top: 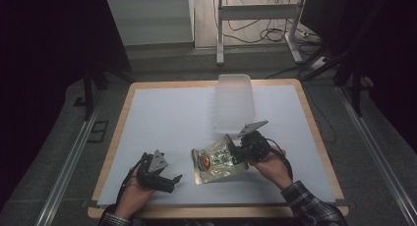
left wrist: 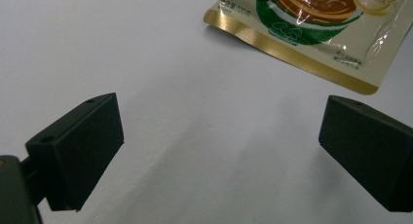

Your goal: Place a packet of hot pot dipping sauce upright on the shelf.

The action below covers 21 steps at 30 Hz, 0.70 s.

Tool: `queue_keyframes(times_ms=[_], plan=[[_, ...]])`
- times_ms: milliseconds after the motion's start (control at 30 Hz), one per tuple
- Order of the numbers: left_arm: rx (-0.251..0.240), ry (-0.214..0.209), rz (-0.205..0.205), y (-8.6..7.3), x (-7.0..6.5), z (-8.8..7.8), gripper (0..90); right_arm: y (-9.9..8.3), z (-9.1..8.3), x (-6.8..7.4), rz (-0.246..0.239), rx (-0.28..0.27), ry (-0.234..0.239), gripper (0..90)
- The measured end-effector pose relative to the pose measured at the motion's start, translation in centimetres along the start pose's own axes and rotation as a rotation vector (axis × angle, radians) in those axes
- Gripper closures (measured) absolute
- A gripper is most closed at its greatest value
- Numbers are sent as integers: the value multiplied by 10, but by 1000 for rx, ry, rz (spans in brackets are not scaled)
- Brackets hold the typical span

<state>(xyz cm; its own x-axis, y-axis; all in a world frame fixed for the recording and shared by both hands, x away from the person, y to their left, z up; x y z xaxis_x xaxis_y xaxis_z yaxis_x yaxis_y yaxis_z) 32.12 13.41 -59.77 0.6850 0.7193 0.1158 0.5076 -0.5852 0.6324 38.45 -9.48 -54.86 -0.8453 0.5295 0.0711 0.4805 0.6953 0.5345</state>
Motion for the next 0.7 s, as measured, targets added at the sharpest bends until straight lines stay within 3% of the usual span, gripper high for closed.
queue_keyframes(times_ms=[267, 567, 700], plan=[[-6, -9, -12, 0, 1, 0, 24, 23, -19, 1, -50, -17, -15, 891], [-58, -38, -36, 4, 3, -4, 20, 51, -38, 4, -124, -22, -13, 892], [-56, -36, -30, 4, 3, -4, 19, 63, -46, 6, -155, -23, -29, 892]])
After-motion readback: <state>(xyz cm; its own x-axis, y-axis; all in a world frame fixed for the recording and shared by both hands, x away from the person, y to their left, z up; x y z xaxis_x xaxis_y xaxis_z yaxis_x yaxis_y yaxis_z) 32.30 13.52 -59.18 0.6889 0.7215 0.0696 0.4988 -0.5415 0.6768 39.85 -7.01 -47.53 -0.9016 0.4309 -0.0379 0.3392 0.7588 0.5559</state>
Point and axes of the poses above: each handheld gripper's, and its own axes: z roughly forward along the jaws, y roughly out of its top, x roughly to its left, the point moved 10 cm from there along z, roughly forward along the jaws, and after that the axes turned 8 degrees about x, right-handed, at the moved point
